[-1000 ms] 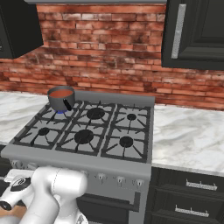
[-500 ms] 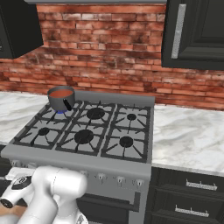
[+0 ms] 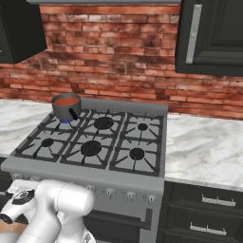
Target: Wait until the marinara sauce is simmered to a deep red color and then turn off the stove.
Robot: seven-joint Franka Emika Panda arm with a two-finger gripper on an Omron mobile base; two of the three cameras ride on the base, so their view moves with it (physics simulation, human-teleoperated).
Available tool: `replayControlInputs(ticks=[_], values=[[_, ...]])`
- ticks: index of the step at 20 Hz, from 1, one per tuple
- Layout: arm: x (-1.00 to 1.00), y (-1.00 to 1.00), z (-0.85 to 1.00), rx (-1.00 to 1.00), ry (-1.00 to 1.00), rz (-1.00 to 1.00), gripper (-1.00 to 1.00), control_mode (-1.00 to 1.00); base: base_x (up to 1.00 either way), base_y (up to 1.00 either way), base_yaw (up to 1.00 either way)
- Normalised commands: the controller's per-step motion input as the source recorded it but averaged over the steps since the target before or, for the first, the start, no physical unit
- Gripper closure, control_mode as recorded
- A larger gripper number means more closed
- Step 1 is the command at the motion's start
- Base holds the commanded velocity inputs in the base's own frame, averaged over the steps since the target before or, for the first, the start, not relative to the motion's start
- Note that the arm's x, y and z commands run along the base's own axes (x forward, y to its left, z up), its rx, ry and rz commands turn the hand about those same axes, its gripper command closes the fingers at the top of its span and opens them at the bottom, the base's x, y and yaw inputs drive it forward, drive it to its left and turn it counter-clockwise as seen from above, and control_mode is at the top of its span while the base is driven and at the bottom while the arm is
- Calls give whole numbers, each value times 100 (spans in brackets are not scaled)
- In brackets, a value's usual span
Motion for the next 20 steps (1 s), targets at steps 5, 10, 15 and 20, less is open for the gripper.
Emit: replayControlInputs(ticks=[5, 10, 15, 20], values=[[6, 0, -9, 0, 0, 0, -100, -100, 0, 0, 0], [0, 0, -21, 0, 0, 0, -100, -100, 0, 0, 0], [0, 0, -20, 0, 0, 0, -100, -100, 0, 0, 0], [0, 0, -17, 0, 0, 0, -100, -100, 0, 0, 0]])
